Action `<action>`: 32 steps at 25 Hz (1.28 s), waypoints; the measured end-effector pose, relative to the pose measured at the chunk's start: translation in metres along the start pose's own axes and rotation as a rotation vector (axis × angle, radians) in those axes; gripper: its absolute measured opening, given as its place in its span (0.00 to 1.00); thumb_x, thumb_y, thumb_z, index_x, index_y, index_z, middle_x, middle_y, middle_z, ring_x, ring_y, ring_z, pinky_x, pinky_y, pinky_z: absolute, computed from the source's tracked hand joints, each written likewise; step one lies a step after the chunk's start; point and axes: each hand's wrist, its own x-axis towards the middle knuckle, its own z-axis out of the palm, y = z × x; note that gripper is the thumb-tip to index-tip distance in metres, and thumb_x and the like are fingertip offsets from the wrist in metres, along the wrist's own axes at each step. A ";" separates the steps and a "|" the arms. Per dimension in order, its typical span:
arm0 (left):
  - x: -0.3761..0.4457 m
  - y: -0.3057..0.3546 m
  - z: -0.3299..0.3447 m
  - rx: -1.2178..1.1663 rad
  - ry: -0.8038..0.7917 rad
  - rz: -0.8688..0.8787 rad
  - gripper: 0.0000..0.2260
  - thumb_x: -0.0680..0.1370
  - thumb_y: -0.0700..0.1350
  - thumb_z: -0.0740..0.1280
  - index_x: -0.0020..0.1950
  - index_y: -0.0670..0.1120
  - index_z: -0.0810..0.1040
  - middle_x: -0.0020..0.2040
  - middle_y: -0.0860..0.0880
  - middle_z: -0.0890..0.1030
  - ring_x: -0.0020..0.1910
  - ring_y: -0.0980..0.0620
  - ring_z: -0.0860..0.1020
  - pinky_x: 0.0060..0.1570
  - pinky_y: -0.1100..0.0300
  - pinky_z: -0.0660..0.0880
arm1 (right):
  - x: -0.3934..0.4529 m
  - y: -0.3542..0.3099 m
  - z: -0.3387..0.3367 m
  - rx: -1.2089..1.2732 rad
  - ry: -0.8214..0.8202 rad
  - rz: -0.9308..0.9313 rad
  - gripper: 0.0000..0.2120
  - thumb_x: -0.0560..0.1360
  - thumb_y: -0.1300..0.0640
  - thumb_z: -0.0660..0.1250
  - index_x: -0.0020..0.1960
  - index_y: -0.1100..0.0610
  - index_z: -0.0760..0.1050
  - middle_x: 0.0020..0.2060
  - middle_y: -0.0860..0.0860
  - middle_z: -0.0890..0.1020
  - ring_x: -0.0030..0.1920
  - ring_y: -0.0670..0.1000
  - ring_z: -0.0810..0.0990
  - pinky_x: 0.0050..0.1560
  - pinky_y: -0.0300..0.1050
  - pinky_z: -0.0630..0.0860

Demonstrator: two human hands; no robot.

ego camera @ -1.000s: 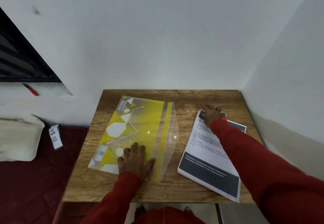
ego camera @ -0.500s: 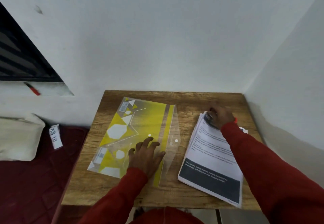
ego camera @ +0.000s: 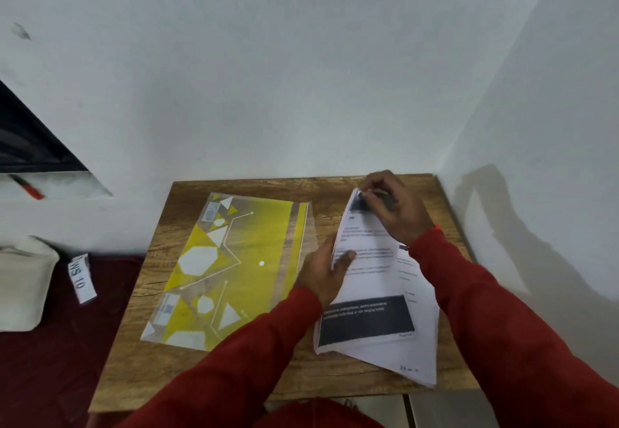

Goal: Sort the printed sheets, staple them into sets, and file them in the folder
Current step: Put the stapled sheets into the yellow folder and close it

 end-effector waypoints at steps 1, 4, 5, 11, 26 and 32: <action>0.002 0.001 -0.001 -0.080 0.079 -0.007 0.12 0.79 0.50 0.67 0.62 0.55 0.74 0.54 0.57 0.81 0.52 0.58 0.81 0.50 0.62 0.76 | 0.002 -0.006 -0.003 -0.017 0.060 -0.013 0.10 0.76 0.61 0.70 0.56 0.55 0.74 0.50 0.38 0.78 0.53 0.39 0.77 0.54 0.31 0.71; 0.005 -0.009 -0.027 -0.411 0.218 -0.133 0.08 0.78 0.43 0.69 0.56 0.49 0.79 0.54 0.48 0.84 0.52 0.46 0.83 0.52 0.50 0.79 | -0.015 0.018 -0.013 0.006 0.248 0.261 0.31 0.70 0.53 0.77 0.68 0.52 0.67 0.64 0.45 0.74 0.63 0.43 0.73 0.65 0.36 0.68; 0.005 -0.013 -0.037 -0.492 0.219 -0.182 0.08 0.78 0.42 0.69 0.56 0.48 0.78 0.54 0.45 0.84 0.53 0.43 0.82 0.53 0.47 0.79 | -0.030 0.026 -0.008 0.201 0.208 0.443 0.33 0.69 0.52 0.78 0.68 0.53 0.67 0.66 0.48 0.74 0.64 0.45 0.74 0.66 0.42 0.70; -0.003 -0.039 -0.066 -0.069 0.265 -0.252 0.11 0.81 0.52 0.62 0.57 0.47 0.78 0.57 0.47 0.82 0.57 0.46 0.80 0.52 0.58 0.74 | -0.100 0.039 0.041 0.692 -0.023 0.880 0.14 0.70 0.61 0.74 0.56 0.59 0.81 0.52 0.57 0.85 0.51 0.58 0.84 0.57 0.56 0.78; -0.067 -0.120 -0.093 0.899 -0.056 -0.395 0.32 0.75 0.71 0.46 0.78 0.62 0.49 0.79 0.59 0.42 0.78 0.47 0.41 0.69 0.42 0.51 | -0.140 0.051 0.035 0.638 0.059 0.845 0.15 0.67 0.56 0.77 0.52 0.57 0.81 0.45 0.51 0.86 0.47 0.53 0.85 0.40 0.41 0.82; -0.066 -0.121 -0.102 0.990 -0.118 -0.329 0.33 0.75 0.70 0.43 0.78 0.58 0.51 0.80 0.55 0.44 0.78 0.45 0.43 0.68 0.40 0.53 | -0.139 0.050 0.037 0.629 0.057 0.864 0.10 0.71 0.64 0.72 0.51 0.57 0.81 0.48 0.55 0.86 0.48 0.55 0.85 0.49 0.48 0.82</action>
